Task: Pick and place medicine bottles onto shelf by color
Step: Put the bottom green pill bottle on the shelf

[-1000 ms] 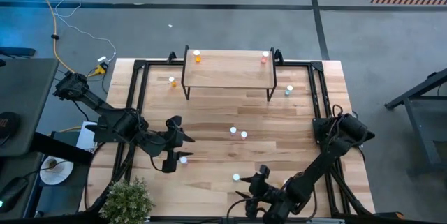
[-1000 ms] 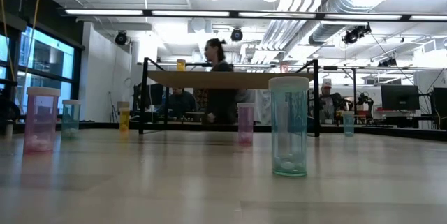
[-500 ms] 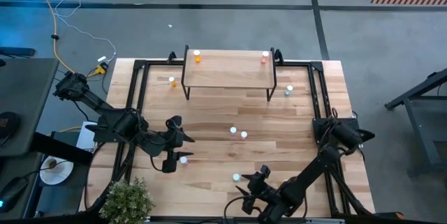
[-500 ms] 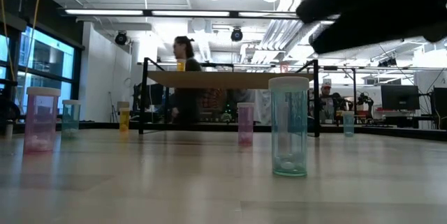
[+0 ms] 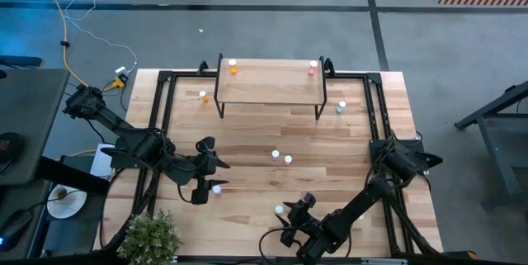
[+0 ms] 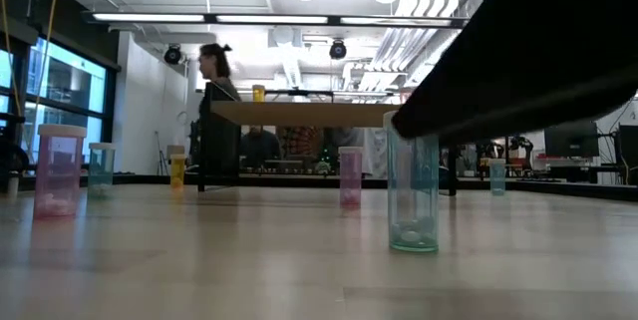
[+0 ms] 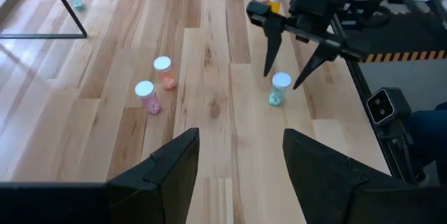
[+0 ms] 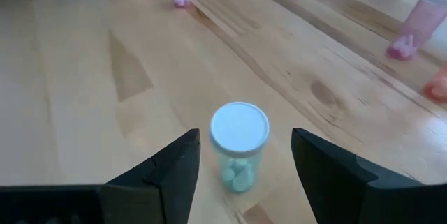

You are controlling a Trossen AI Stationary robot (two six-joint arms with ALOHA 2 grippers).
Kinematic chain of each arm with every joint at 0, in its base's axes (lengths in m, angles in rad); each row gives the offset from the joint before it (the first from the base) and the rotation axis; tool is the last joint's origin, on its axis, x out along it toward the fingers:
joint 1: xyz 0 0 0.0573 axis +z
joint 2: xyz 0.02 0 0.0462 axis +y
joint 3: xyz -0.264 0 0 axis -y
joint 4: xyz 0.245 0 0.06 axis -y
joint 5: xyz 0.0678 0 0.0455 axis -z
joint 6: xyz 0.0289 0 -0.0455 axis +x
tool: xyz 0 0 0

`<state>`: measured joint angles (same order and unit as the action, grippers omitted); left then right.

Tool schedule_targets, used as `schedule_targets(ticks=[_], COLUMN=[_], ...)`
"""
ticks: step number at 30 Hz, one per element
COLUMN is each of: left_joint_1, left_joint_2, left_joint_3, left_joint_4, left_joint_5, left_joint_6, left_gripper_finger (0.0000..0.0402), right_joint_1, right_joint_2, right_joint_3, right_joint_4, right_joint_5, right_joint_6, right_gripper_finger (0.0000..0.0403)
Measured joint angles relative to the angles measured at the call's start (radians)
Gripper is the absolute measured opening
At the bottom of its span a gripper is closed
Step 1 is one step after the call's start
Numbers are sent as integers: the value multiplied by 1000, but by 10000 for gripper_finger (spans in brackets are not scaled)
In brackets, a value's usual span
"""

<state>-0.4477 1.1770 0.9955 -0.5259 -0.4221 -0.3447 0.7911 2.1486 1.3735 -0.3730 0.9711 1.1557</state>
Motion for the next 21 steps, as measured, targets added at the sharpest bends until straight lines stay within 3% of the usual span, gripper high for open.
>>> schedule_targets(ticks=[8,21], left_joint_1=[0,0], left_joint_2=[0,0], left_joint_3=[0,0], left_joint_4=[0,0], left_joint_5=[0,0], left_joint_6=[0,0], left_gripper_finger=[197,197], right_joint_1=[-8,-8], right_joint_2=[23,23], right_joint_3=[0,0], right_joint_4=[31,30], right_joint_5=[-4,-2], right_joint_6=[0,-1], right_gripper_finger=[207,114])
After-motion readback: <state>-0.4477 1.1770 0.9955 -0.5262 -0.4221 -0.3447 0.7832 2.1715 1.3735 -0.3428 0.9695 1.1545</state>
